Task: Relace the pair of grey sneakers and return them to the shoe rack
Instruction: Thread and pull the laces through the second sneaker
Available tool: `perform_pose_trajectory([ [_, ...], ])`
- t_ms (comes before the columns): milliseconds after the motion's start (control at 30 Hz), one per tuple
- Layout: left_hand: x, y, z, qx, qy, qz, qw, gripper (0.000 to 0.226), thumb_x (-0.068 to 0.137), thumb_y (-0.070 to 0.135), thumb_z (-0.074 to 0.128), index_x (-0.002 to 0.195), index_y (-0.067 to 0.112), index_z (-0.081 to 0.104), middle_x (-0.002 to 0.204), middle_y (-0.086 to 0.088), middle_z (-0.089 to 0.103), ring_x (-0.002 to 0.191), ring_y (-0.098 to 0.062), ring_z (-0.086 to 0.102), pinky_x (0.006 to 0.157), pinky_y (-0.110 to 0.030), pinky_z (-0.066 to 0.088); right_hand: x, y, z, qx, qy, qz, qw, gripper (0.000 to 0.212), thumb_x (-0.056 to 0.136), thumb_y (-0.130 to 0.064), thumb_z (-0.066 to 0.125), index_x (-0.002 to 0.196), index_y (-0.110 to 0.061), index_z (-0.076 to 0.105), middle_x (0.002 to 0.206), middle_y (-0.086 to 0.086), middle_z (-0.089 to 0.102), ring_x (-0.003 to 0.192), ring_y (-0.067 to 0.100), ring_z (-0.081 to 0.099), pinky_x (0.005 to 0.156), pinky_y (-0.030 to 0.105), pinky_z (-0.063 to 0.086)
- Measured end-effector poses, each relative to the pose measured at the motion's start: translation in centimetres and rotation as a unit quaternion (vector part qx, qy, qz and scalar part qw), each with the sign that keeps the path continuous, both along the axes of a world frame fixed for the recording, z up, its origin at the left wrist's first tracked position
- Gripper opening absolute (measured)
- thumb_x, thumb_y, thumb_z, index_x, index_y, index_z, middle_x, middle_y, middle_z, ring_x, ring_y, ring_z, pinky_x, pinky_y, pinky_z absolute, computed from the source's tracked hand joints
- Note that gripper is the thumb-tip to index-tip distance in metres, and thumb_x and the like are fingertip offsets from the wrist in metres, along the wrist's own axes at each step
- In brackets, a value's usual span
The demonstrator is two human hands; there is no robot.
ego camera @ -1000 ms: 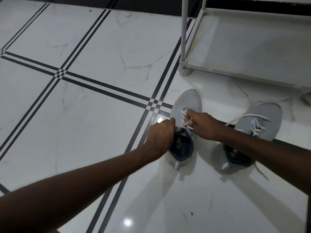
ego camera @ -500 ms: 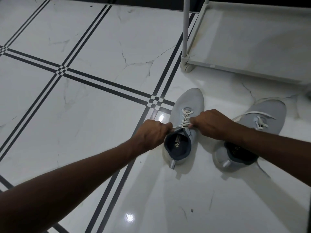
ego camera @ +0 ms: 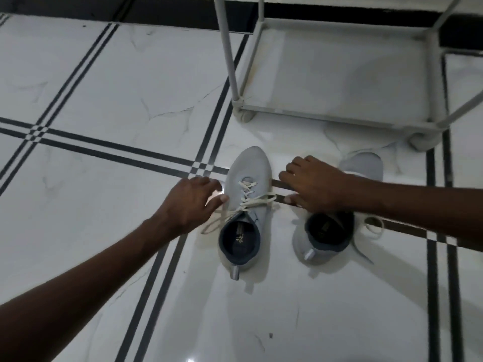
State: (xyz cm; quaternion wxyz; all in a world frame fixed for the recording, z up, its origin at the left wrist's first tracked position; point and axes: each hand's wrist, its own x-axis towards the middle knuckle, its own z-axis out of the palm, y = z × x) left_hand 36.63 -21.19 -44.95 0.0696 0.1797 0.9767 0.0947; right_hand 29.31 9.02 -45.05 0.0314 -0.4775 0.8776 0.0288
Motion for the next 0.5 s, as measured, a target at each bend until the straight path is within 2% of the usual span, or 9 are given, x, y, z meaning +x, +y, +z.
perform_pose_trajectory([
  [67,-1.6,2.8,0.7,0.023,0.04,-0.016,0.999,0.043,0.097,0.051,0.038,0.111,0.02,0.065,0.104,-0.004,0.071,0.094,-0.026,0.065,0.081,-0.038,0.048,0.1,2.5,1.6,-0.022,-0.034,-0.047,0.998,0.041,0.09,-0.049,0.048,0.105,-0.013,0.059,0.096,0.01,0.064,0.093,0.032,0.057,0.078,0.043,0.048],
  [133,-3.0,7.1,1.0,0.062,0.027,-0.049,0.996,0.037,0.094,0.046,0.045,0.111,0.019,0.065,0.104,-0.005,0.07,0.094,-0.027,0.064,0.082,-0.04,0.049,1.1,4.6,2.7,-0.073,-0.067,-0.104,0.99,0.034,0.091,-0.044,0.054,0.104,-0.013,0.06,0.095,0.009,0.064,0.092,0.03,0.056,0.077,0.042,0.047],
  [233,-4.1,13.8,0.4,0.119,-0.042,-0.097,0.987,0.038,0.09,0.043,0.05,0.113,0.017,0.064,0.107,-0.006,0.067,0.098,-0.027,0.063,0.083,-0.04,0.05,3.6,7.4,3.4,-0.133,-0.081,-0.227,0.961,0.026,0.09,-0.042,0.057,0.087,-0.016,0.058,0.079,0.003,0.06,0.078,0.026,0.055,0.065,0.039,0.044],
  [300,-4.0,17.4,-0.4,0.148,-0.106,-0.085,0.98,0.043,0.09,0.041,0.056,0.122,0.013,0.059,0.113,-0.011,0.065,0.103,-0.029,0.063,0.085,-0.039,0.05,5.3,8.9,3.2,-0.129,-0.086,-0.319,0.935,0.03,0.087,-0.048,0.058,0.082,-0.019,0.051,0.07,-0.003,0.055,0.07,0.027,0.057,0.059,0.036,0.041],
  [400,-3.2,20.6,-1.9,0.141,-0.161,-0.057,0.975,0.054,0.086,0.028,0.068,0.132,0.007,0.05,0.119,-0.019,0.064,0.108,-0.034,0.062,0.087,-0.037,0.047,7.6,10.5,1.4,-0.088,-0.15,-0.413,0.894,0.041,0.082,-0.053,0.064,0.099,-0.019,0.049,0.068,-0.004,0.055,0.073,0.032,0.064,0.061,0.034,0.043],
  [500,-2.2,20.4,-2.5,0.153,-0.186,-0.027,0.97,0.063,0.077,0.031,0.079,0.13,0.012,0.051,0.11,-0.015,0.069,0.093,-0.032,0.068,0.08,-0.04,0.054,8.8,10.4,-0.5,-0.172,-0.224,-0.458,0.843,0.04,0.08,-0.044,0.07,0.104,-0.02,0.05,0.07,0.002,0.069,0.072,0.027,0.067,0.06,0.032,0.046],
])
